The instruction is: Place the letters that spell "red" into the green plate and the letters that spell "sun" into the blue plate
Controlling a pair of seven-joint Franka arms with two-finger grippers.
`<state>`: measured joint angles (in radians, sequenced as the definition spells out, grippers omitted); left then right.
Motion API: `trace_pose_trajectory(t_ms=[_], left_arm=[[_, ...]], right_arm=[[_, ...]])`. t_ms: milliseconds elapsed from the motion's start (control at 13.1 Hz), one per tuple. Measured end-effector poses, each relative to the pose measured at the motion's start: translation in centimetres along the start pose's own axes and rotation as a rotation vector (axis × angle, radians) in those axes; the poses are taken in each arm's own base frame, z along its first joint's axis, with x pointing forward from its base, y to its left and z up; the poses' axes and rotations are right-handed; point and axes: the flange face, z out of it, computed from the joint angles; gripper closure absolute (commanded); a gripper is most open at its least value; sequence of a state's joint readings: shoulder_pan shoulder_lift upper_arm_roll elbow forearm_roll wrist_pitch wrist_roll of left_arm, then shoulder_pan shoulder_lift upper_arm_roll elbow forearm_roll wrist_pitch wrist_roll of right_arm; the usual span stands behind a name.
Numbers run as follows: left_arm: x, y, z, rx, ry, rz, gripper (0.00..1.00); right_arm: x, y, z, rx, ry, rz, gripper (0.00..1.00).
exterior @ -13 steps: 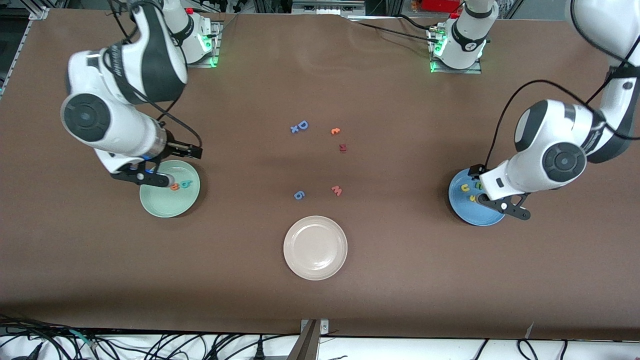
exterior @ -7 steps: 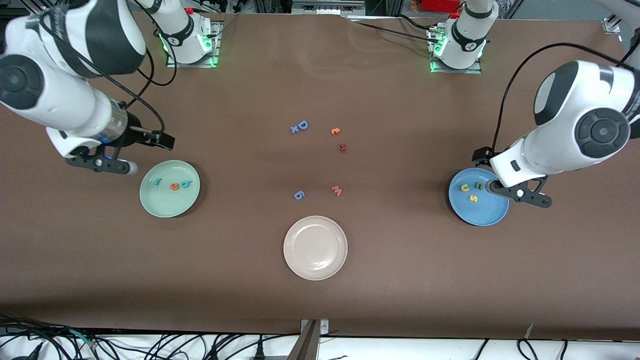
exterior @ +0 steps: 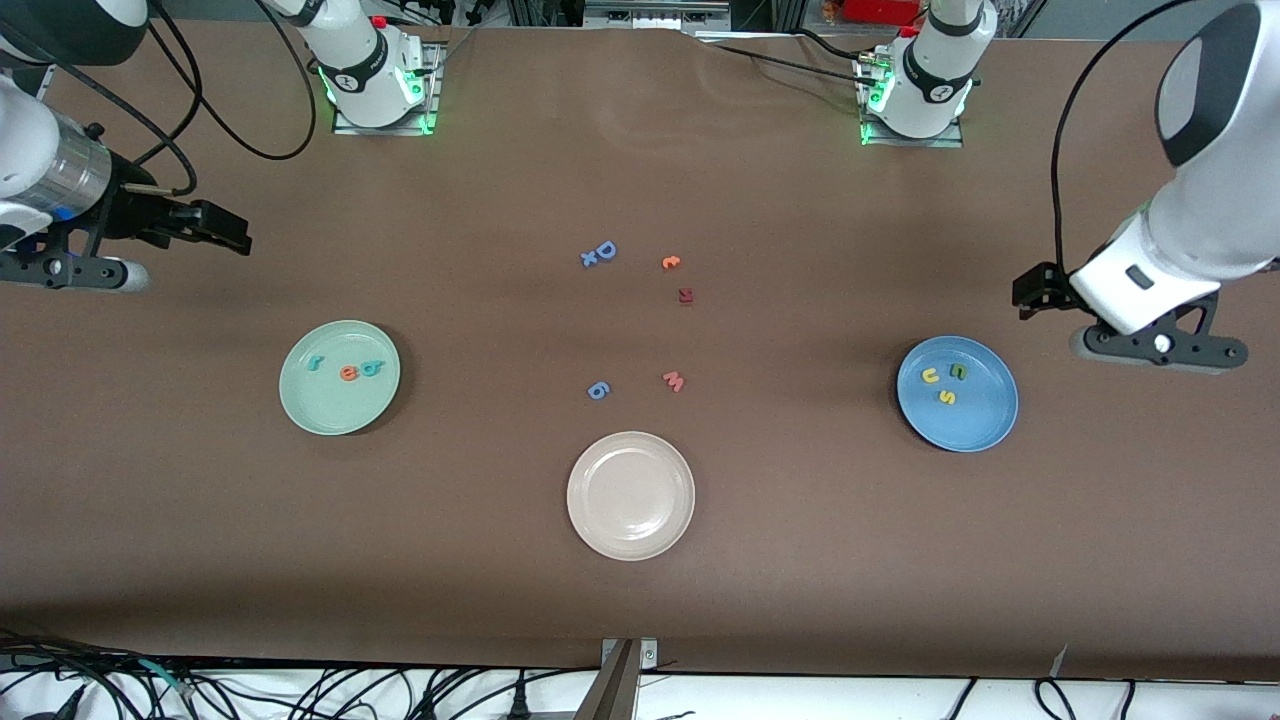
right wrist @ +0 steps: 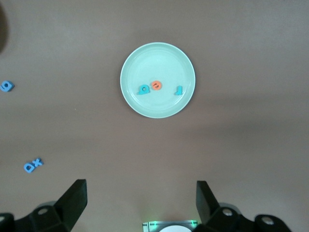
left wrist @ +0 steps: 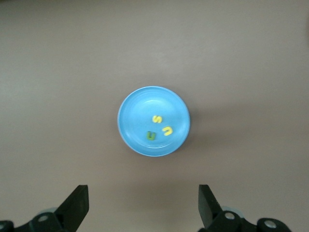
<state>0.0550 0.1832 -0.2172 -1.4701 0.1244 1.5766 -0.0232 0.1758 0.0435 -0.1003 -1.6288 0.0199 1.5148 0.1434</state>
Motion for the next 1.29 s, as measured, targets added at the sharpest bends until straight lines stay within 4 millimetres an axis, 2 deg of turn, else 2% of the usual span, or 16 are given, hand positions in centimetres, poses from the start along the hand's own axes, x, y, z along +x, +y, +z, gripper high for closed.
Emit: trace_pose_trajectory(t_ms=[152,305,457,762,990,1295], left_arm=[[-1.5,1.1,-3.0,-0.051,0.052,-0.008,0.00],[-2.7,0.8,-4.4,-0.100,0.073,-0.027,0.00],[-3.0,0.3,-3.8,-0.106,0.070,-0.068,0.00],[-3.3,0.2,-1.1,-0.109,0.074,-0.167,0.00],[-4.2,-0.5,-0.9,-0.105,0.069,-0.182,0.00],[-4.5,-0.2,-0.6,-0.104,0.061,-0.178,0.00]], right_arm=[[-0.5,0.2,-0.1,-0.009,-0.021,0.001,0.00],[-0.8,0.4,-0.2,-0.011,-0.031,0.001,0.00],[-0.9,0.3,-0.3,-0.013,-0.034,-0.001,0.00],[-0.8,0.3,-0.4,-0.022,-0.021,-0.002,0.00],[-0.5,0.4,-0.7,-0.023,0.010,-0.002,0.00],[-0.3,0.3,-0.5,-0.023,0.009,-0.002,0.00]])
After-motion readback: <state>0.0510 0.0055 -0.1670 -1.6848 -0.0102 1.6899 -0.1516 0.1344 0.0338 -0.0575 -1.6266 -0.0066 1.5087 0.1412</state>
